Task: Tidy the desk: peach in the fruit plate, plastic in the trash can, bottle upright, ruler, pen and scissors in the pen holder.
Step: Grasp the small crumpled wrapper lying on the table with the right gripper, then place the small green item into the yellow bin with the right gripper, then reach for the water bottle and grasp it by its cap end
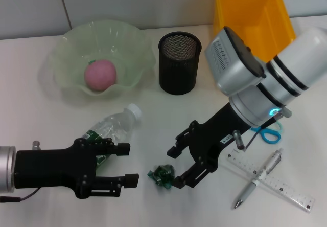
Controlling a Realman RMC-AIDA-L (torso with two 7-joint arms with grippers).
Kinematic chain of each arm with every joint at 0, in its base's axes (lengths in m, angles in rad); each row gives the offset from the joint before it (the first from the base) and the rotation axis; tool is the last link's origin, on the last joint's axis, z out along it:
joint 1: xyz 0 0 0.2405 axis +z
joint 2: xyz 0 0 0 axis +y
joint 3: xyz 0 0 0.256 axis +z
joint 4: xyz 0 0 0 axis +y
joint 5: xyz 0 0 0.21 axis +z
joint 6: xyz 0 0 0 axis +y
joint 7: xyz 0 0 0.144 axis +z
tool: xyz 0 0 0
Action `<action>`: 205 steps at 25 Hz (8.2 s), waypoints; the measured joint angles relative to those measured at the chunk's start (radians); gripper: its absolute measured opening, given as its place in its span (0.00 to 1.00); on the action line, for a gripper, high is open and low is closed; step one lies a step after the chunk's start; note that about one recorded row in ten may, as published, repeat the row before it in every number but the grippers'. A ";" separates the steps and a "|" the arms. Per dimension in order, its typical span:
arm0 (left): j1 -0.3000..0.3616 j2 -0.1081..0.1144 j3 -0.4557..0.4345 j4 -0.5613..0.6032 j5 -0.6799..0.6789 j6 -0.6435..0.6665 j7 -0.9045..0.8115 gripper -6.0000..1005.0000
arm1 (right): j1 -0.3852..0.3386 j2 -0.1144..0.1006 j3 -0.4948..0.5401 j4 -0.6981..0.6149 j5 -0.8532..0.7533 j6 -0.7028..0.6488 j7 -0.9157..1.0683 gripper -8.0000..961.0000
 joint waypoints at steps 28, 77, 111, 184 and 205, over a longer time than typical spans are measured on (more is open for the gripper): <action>-0.010 -0.009 -0.040 0.012 0.000 0.028 -0.001 0.78 | -0.009 0.005 -0.285 0.046 0.169 0.200 -0.038 0.73; -0.030 -0.025 -0.066 0.012 -0.007 0.028 -0.002 0.78 | -0.228 -0.015 0.365 -0.314 0.347 0.109 -0.031 0.24; -0.049 -0.024 -0.067 0.010 -0.007 0.019 -0.011 0.78 | -0.232 -0.006 0.438 0.084 0.818 0.761 -0.606 0.26; -0.066 -0.032 -0.103 0.041 0.048 -0.016 -0.112 0.78 | -0.438 -0.096 0.440 -0.217 0.163 -0.343 -0.191 0.74; -0.485 -0.066 -0.162 0.500 0.587 -0.004 -0.990 0.78 | -0.432 -0.108 0.455 -0.240 0.144 -0.290 -0.171 0.74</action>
